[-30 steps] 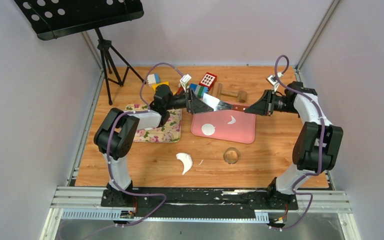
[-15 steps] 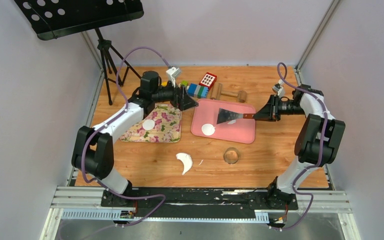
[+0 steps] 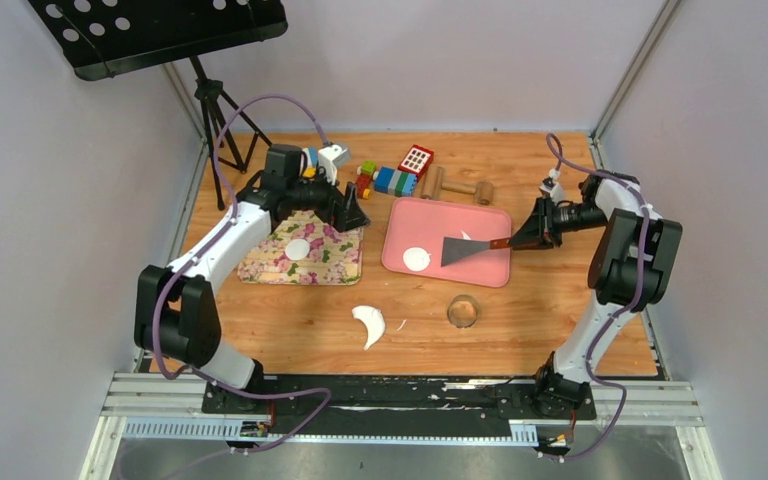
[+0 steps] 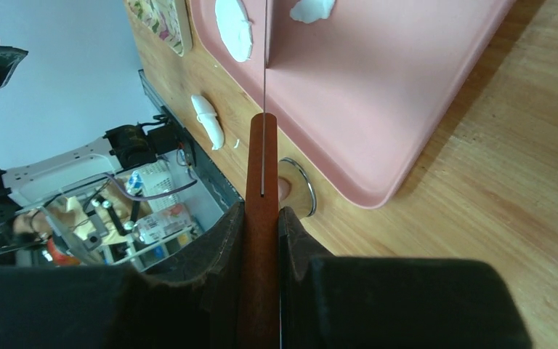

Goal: Roll out the dumpling wrappers from the dough
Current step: Scoop the dumpling wrapper from the work surface.

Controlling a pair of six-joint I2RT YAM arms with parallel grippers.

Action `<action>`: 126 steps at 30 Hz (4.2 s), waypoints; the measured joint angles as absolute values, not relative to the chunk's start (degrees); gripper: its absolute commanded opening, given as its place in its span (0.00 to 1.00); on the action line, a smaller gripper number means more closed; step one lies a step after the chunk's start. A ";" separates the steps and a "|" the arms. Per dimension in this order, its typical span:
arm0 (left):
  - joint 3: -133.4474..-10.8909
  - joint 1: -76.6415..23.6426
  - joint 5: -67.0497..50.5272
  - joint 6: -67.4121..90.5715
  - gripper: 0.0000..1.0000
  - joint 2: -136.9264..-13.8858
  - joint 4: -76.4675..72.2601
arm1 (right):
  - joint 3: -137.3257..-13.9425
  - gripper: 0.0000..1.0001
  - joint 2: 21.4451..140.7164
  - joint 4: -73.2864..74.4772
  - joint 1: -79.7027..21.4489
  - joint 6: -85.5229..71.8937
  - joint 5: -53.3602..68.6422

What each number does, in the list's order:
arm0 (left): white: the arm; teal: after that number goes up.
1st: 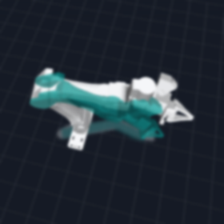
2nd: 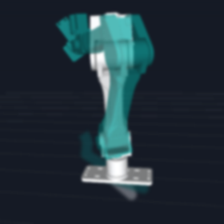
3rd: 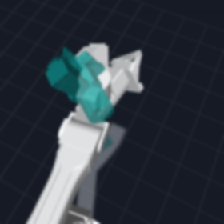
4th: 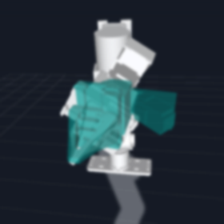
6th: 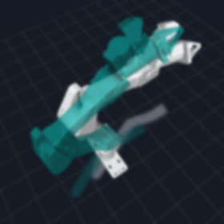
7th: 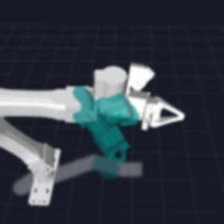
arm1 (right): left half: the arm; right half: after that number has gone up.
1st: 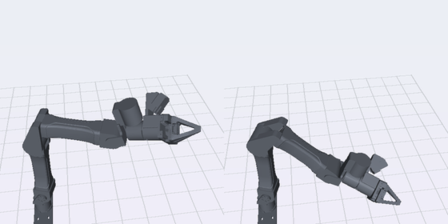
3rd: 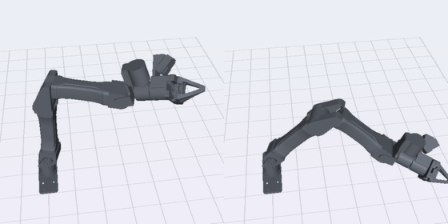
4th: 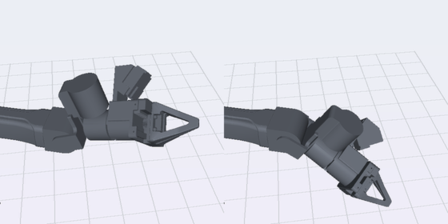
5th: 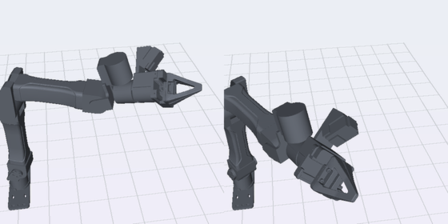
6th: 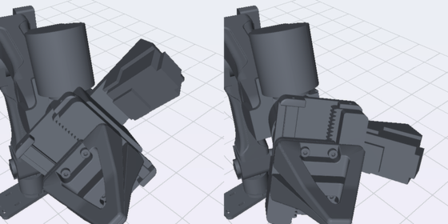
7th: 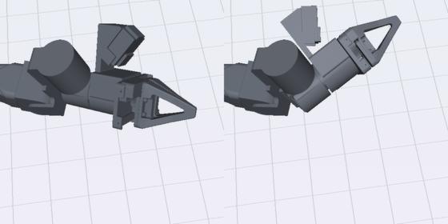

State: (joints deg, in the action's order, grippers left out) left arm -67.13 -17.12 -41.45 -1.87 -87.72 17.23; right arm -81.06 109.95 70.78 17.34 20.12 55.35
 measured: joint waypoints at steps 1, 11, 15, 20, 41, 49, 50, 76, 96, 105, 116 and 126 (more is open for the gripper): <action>-67.11 -17.02 -41.41 -2.11 1.00 -87.31 17.58 | -81.34 0.00 111.28 71.09 17.32 20.18 55.37; -66.65 -16.78 -41.25 -2.92 1.00 -85.06 17.76 | -85.03 0.00 118.17 75.92 15.99 22.65 57.19; -65.63 -16.78 -40.97 -2.90 1.00 -84.97 17.41 | -85.38 0.00 120.77 76.79 15.11 23.64 58.54; -64.75 -16.78 -40.36 -2.90 1.00 -84.58 17.34 | -85.38 0.00 122.32 77.17 14.04 24.32 59.75; -65.98 -26.41 -21.65 -1.02 0.89 -99.09 14.31 | -86.78 0.00 117.69 76.84 12.82 24.51 56.01; -73.01 -30.65 -13.69 0.16 0.70 -106.26 15.73 | -86.08 0.00 117.10 75.48 12.69 21.69 54.94; -73.45 -30.63 -12.97 0.23 0.68 -106.65 15.73 | -86.04 0.00 117.10 75.37 12.64 21.50 54.94; -79.13 -31.94 -11.79 6.20 0.00 -116.46 17.10 | -84.01 0.00 118.06 70.70 10.24 18.68 57.89; -81.06 -31.94 -11.33 7.68 0.00 -117.56 19.29 | -83.31 0.00 122.02 73.47 6.02 26.37 62.00; -81.06 -31.86 -11.49 8.27 0.00 -117.58 19.27 | -83.72 0.00 125.36 73.19 5.91 28.18 65.28; -81.06 -31.90 -11.51 8.58 0.00 -117.58 19.25 | -85.67 0.00 127.76 70.65 3.42 28.32 68.31; -81.06 -31.88 -11.84 9.26 0.48 -117.58 18.94 | -88.77 0.00 130.80 73.60 3.51 34.15 71.81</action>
State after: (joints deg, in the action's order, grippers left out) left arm -81.06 -31.88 -11.84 9.26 -117.58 18.94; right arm -88.77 130.80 73.60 3.51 34.15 71.81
